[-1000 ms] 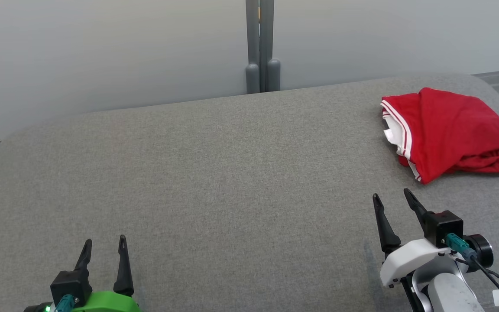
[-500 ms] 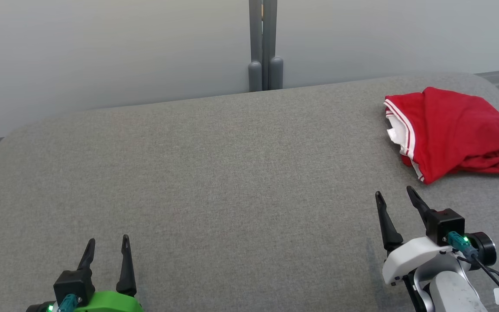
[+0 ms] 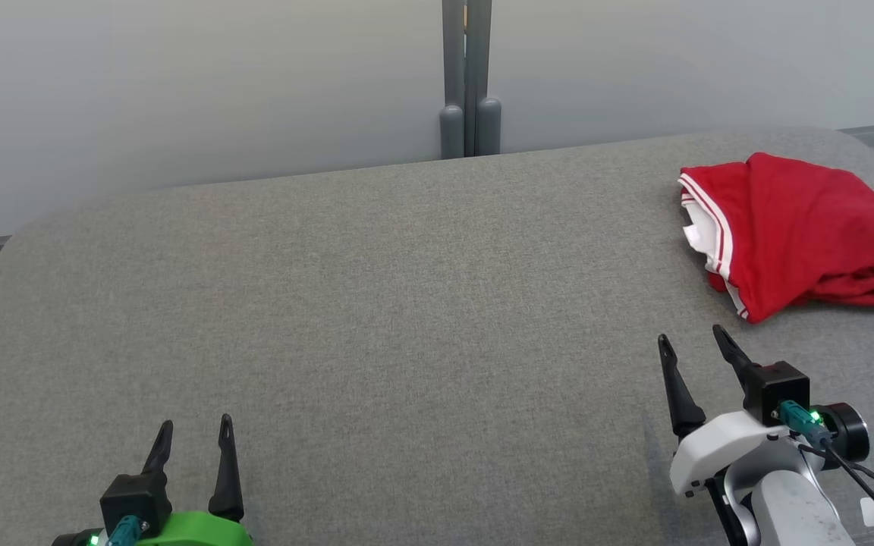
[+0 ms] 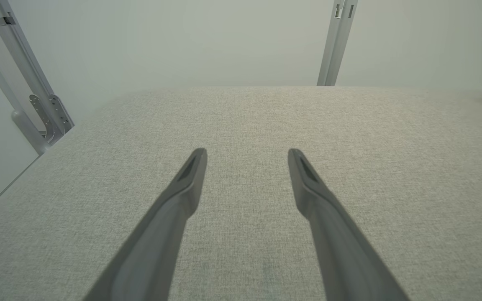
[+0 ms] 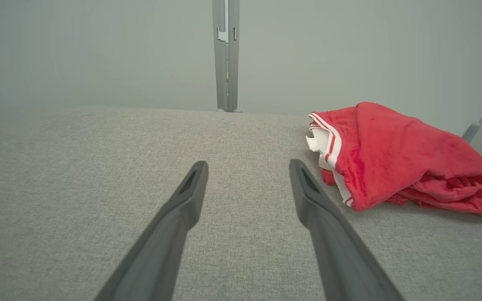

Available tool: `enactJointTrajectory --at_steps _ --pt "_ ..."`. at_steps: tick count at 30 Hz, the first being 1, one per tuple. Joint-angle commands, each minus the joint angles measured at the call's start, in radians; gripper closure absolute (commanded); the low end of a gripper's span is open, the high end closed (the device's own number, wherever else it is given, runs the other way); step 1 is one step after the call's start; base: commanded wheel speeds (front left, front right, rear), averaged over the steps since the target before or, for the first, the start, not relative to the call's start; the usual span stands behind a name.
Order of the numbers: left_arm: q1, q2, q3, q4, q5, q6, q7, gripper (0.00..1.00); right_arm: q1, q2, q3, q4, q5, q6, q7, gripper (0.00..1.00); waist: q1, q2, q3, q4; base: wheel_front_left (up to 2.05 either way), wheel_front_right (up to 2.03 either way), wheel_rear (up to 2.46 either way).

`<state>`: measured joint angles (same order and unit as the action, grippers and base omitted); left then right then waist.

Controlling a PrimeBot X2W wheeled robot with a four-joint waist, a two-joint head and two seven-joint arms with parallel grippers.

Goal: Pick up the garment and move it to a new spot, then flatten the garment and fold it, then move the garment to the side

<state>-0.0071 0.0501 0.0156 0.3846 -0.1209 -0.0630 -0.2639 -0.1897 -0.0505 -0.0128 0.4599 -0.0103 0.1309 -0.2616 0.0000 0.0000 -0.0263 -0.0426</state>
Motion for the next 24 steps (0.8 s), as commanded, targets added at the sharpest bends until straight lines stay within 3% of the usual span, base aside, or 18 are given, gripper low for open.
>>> enactJointTrajectory --at_steps 1,22,24 --pt "0.003 0.002 -0.002 -0.001 0.000 -0.008 0.000 0.00 -0.005 -0.002 0.001 0.006 -0.007 -0.001 -0.004 0.00 0.0000 0.0000 0.000 0.001 0.00 0.00 0.00" --pt "-0.001 0.002 -0.006 -0.002 -0.003 -0.010 0.000 0.00 -0.014 -0.002 0.011 0.016 0.013 -0.001 -0.004 0.00 0.0000 0.0000 0.003 0.001 0.00 0.00 0.00" --pt "0.003 0.002 -0.013 0.000 0.000 -0.005 0.000 0.00 -0.008 -0.006 0.008 0.019 0.011 -0.001 -0.004 0.00 0.0000 0.0000 -0.002 0.101 0.00 0.00 0.00"
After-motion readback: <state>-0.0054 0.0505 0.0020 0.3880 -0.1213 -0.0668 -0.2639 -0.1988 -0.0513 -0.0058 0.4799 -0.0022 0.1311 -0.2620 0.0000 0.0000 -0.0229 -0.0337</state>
